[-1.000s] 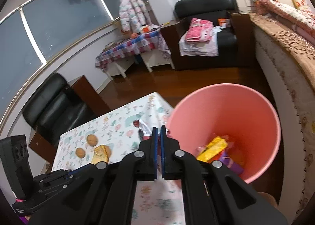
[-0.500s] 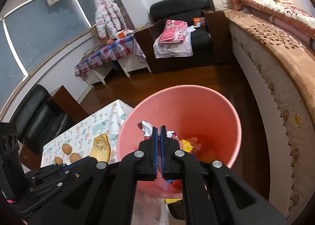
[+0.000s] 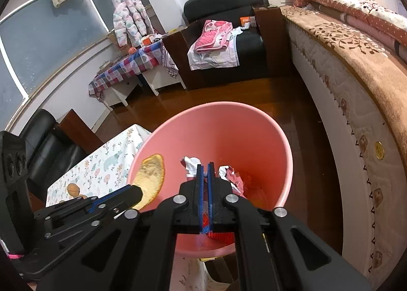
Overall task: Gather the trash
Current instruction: 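Open the left tool to drop the peel while the right releases the wrapper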
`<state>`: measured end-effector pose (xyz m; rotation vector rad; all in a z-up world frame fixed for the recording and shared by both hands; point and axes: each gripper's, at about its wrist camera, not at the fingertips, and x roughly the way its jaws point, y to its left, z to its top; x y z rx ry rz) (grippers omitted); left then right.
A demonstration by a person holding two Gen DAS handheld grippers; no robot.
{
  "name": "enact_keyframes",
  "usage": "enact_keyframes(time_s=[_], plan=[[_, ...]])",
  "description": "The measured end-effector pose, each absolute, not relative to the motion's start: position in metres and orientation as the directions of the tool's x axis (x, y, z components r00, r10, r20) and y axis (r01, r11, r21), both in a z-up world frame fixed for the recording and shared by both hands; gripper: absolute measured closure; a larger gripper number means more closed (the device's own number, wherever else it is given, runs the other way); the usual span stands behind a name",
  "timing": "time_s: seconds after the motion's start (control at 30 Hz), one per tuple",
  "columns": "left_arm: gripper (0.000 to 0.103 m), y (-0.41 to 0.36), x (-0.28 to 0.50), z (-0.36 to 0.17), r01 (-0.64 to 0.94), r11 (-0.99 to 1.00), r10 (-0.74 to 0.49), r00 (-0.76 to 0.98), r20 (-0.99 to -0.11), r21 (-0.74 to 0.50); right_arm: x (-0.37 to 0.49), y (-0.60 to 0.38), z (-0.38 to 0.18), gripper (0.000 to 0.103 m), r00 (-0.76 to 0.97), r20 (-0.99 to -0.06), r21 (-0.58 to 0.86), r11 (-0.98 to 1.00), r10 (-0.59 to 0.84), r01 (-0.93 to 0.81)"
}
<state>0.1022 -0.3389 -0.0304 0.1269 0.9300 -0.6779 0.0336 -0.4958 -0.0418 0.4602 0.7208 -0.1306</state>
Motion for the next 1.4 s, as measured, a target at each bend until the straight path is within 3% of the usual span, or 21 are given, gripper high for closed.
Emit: enact_keyframes(time_s=[0.67,0.73,0.87,1.4], plan=[[0.095,-0.356,0.114,-0.044,0.594,0.788,-0.464,0.402,-0.790,-0.160,0.043,-0.503,-0.059,0.100,0.717,-0.696,0.355,0.888,0.043,0.291],[0.090,-0.357,0.114,-0.044,0.596,0.787,-0.466,0.404,-0.787,-0.160,0.044,-0.503,-0.060,0.100,0.716,-0.697,0.356,0.888,0.044,0.292],[0.065,-0.358,0.114,-0.041,0.595,0.788,-0.471,0.420,-0.776,-0.156,0.045,-0.504,-0.061,0.100,0.714,-0.699,0.354,0.888,0.042,0.294],[0.045,-0.348,0.112,-0.030,0.594,0.788,-0.490,0.447,-0.749,-0.162,0.047,-0.503,-0.060,0.100,0.717,-0.696,0.348,0.891,0.039,0.290]])
